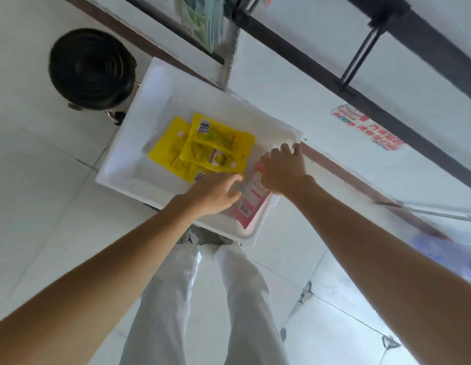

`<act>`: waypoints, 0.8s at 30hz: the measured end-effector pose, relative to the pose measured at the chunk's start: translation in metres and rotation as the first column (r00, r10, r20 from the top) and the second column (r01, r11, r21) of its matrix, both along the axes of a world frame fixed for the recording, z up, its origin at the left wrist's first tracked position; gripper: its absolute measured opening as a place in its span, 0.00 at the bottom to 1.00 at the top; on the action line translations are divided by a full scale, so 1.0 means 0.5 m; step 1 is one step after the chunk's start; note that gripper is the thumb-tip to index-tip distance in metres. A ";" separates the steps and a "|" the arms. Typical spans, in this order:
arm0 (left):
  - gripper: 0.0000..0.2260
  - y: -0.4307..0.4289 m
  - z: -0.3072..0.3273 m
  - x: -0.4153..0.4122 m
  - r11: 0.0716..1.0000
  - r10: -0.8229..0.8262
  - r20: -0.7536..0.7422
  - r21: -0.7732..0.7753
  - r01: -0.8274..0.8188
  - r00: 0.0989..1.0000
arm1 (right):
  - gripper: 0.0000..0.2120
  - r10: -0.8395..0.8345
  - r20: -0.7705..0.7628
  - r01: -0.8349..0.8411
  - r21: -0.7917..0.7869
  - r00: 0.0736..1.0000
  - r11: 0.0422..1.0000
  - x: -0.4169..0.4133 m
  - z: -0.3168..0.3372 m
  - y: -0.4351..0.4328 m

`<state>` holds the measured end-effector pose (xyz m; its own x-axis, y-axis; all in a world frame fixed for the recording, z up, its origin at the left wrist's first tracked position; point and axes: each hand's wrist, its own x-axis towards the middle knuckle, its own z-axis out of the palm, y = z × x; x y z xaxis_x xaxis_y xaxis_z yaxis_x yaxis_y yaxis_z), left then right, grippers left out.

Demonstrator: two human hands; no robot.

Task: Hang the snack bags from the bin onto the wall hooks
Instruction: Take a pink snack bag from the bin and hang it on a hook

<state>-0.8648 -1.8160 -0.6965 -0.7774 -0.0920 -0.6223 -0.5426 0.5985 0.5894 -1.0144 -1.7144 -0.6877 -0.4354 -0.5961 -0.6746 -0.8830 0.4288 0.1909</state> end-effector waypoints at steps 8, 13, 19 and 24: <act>0.23 0.043 -0.057 -0.019 0.992 0.123 -0.067 0.038 -0.121 0.990 | 0.16 -0.358 0.283 0.431 -0.263 0.890 0.863 0.002 -0.023 -0.035; 0.23 0.036 -0.058 -0.024 0.968 0.244 -0.116 -0.034 -0.249 0.963 | 0.15 -0.554 0.640 0.823 -0.239 0.533 0.516 -0.001 -0.028 -0.066; 0.09 0.011 -0.076 -0.006 0.895 0.434 -0.092 -0.063 -0.441 0.896 | 0.15 -0.470 0.702 0.815 -0.285 0.535 0.504 0.021 -0.061 -0.053; 0.06 -0.029 -0.082 0.019 0.806 0.590 -0.074 0.008 -0.592 0.804 | 0.21 -0.423 0.606 0.713 -0.379 0.673 0.590 0.031 -0.078 -0.027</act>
<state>-0.8550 -1.8307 -0.7377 -0.6104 -0.5564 -0.5638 -0.7522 0.1841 0.6327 -0.9990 -1.7281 -0.7269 -0.5846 -0.6313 -0.5097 -0.3266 0.7581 -0.5644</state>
